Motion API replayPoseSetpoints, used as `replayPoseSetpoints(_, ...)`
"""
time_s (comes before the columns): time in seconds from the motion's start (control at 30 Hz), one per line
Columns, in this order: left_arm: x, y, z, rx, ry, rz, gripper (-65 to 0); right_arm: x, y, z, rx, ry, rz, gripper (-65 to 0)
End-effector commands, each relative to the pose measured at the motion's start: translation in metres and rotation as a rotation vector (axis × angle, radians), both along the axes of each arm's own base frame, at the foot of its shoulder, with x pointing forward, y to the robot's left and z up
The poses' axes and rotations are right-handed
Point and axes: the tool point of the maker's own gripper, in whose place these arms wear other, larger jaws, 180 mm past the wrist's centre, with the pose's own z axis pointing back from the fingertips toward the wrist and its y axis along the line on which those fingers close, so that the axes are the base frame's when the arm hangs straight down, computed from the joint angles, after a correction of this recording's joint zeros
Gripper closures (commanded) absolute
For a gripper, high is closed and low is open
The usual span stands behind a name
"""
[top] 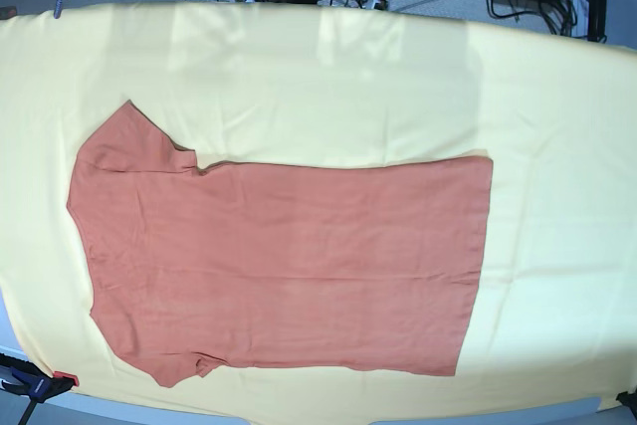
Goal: Fold the T-shirt properly
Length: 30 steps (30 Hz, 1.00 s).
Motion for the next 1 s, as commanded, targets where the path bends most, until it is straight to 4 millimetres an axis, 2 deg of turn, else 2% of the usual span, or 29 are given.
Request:
replayPoseSetpoints(0.0, 0.003, -0.007, 0.002, -0.016, -0.012, 0.002, 0.0, 0.002, 0.002, 0.001, 0.011, -0.005, 0.022, 0.0)
replayPoseSetpoints(0.27, 0.004, -0.007, 0.002, -0.018, -0.018, 0.004, 0.0, -0.008, 0.015, 0.001, 0.074, 0.043, 0.087, 0.0)
replayPoseSetpoints(0.77, 0.005, -0.007, 0.002, -0.018, -0.02, 0.004, 0.0, -0.005, 0.011, 0.001, 0.054, 0.031, 0.079, 0.0)
replayPoseSetpoints(0.87, 0.005, -0.007, 0.002, -0.018, -0.021, 0.005, 0.0, 0.0, 0.012, 0.002, 0.056, 0.015, 0.073, 0.0)
replayPoseSetpoints(0.97, 0.005, -0.007, 0.002, -0.019, -0.021, 0.009, 0.0, 0.012, 0.005, 0.004, 0.013, -0.023, 0.046, 0.0)
